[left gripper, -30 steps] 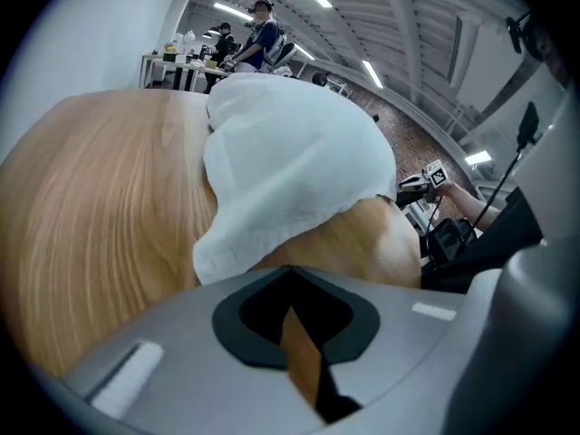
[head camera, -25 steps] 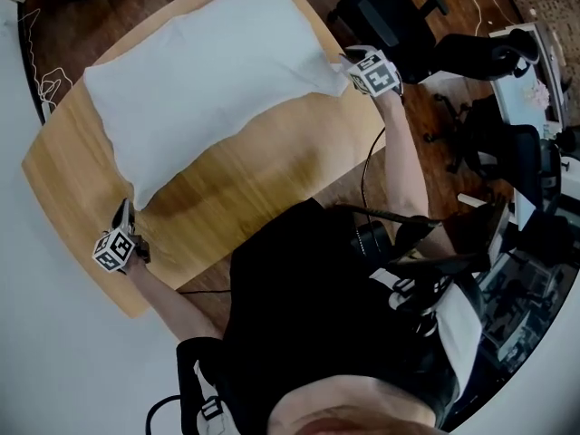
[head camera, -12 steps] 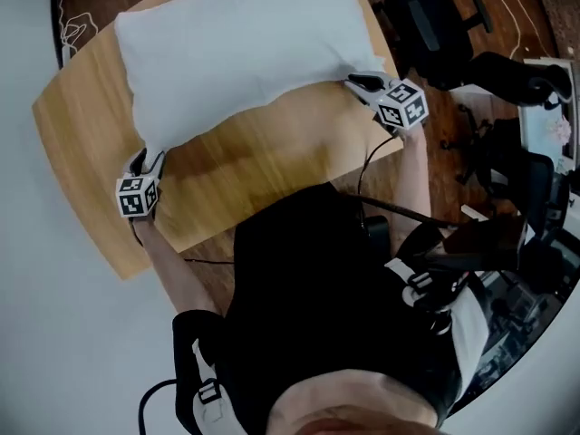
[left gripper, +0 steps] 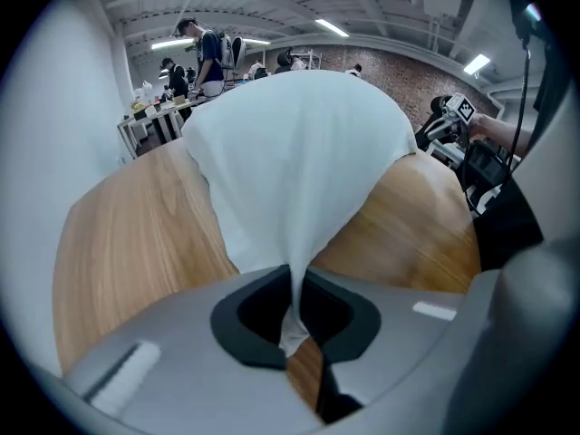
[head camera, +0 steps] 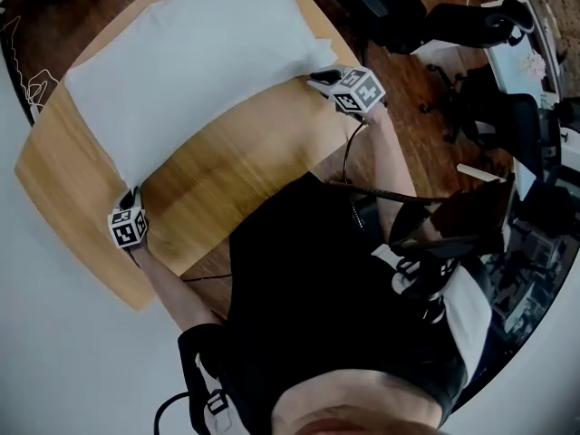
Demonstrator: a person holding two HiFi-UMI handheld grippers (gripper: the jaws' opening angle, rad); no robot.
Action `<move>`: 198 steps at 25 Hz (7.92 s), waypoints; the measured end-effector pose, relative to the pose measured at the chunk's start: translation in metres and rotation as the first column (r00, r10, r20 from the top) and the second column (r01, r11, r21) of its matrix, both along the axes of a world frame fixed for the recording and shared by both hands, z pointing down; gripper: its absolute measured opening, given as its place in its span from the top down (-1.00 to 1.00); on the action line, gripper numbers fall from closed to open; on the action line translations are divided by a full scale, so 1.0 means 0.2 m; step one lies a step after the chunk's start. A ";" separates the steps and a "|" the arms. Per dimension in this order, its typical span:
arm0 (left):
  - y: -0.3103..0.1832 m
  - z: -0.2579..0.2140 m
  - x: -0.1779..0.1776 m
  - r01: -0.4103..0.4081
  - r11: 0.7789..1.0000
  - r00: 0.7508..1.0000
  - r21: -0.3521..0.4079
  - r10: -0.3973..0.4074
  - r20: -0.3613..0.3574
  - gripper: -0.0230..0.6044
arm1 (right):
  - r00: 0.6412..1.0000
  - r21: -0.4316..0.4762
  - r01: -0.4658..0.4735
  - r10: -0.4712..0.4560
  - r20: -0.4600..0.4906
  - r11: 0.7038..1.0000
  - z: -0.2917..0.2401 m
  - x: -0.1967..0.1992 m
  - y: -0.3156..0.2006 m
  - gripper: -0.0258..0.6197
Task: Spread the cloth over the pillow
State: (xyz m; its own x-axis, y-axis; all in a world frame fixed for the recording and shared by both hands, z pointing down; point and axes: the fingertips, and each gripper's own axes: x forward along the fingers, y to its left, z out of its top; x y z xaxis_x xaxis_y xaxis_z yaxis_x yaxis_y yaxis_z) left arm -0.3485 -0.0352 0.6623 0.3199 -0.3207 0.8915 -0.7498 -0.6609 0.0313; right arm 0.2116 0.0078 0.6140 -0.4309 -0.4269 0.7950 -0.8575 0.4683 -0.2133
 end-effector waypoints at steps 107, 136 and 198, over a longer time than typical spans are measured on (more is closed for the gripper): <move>-1.85 -0.12 0.34 0.122 0.989 0.980 0.084 -0.107 -0.165 0.92 | 0.876 0.332 0.404 -0.256 -0.410 0.852 -0.09 -0.04 -2.13 0.69; 0.02 -0.01 -0.15 0.259 0.966 0.889 -0.008 -0.242 -0.389 0.92 | 0.907 -0.011 0.087 -0.084 -0.414 0.996 0.29 0.50 -0.13 0.86; 0.04 -0.15 0.51 -0.022 0.970 0.967 0.241 0.083 -0.243 0.78 | 0.904 0.191 -0.238 0.289 -0.314 0.952 0.24 0.14 -0.09 0.17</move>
State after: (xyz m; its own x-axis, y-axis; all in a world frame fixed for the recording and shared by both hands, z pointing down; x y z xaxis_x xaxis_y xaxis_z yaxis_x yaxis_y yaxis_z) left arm -0.2461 -0.0278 0.6332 0.5440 -0.4877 0.6828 -0.7020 -0.7102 0.0521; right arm 0.2393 -0.0111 0.6626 -0.0061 -0.6093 0.7929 -0.9625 0.2187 0.1607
